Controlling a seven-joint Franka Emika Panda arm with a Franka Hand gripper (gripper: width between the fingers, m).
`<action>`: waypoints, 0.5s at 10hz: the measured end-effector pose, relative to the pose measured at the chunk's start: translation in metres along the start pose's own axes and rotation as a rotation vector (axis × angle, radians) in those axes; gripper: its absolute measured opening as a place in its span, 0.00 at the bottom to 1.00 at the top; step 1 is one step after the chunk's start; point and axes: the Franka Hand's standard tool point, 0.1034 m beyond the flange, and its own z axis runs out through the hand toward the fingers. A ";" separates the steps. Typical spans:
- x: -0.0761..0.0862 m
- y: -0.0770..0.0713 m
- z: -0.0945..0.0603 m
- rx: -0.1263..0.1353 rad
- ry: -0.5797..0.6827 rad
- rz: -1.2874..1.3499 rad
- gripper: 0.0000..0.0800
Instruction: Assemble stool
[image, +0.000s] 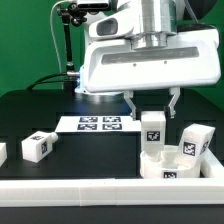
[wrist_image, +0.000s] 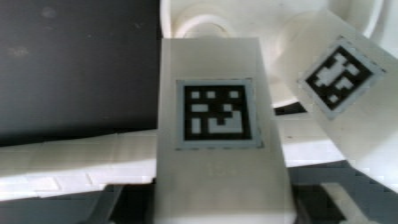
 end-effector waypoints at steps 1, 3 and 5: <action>0.000 -0.001 0.001 0.000 0.003 -0.001 0.42; -0.001 -0.006 0.001 0.001 0.018 -0.008 0.42; -0.002 -0.008 0.001 0.000 0.037 -0.013 0.42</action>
Offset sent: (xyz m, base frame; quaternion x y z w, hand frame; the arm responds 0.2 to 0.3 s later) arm -0.0091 0.0071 -0.0055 -0.0024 0.0110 0.0000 0.9999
